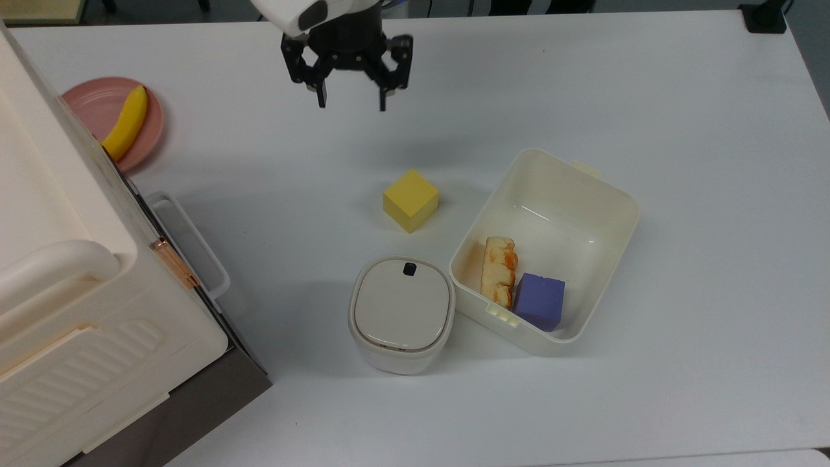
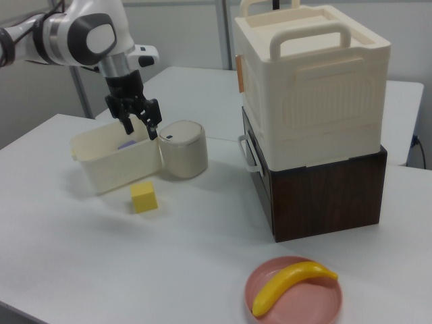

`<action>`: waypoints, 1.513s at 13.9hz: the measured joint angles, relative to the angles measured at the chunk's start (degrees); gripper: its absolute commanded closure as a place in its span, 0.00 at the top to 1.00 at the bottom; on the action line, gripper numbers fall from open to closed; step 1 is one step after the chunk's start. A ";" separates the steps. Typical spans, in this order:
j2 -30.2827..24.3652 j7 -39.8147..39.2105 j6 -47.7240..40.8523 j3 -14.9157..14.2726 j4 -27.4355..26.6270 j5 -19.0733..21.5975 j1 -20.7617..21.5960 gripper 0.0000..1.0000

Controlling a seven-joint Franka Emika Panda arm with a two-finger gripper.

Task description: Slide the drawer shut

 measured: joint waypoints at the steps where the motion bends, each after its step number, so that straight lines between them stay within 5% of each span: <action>1: -0.24 -2.01 -0.01 0.12 -0.10 0.02 -0.01 1.00; 5: -0.26 -7.51 -0.37 0.12 -0.27 0.05 -0.40 1.00; 21: -0.27 -6.54 -3.24 0.17 -0.07 0.10 -0.41 1.00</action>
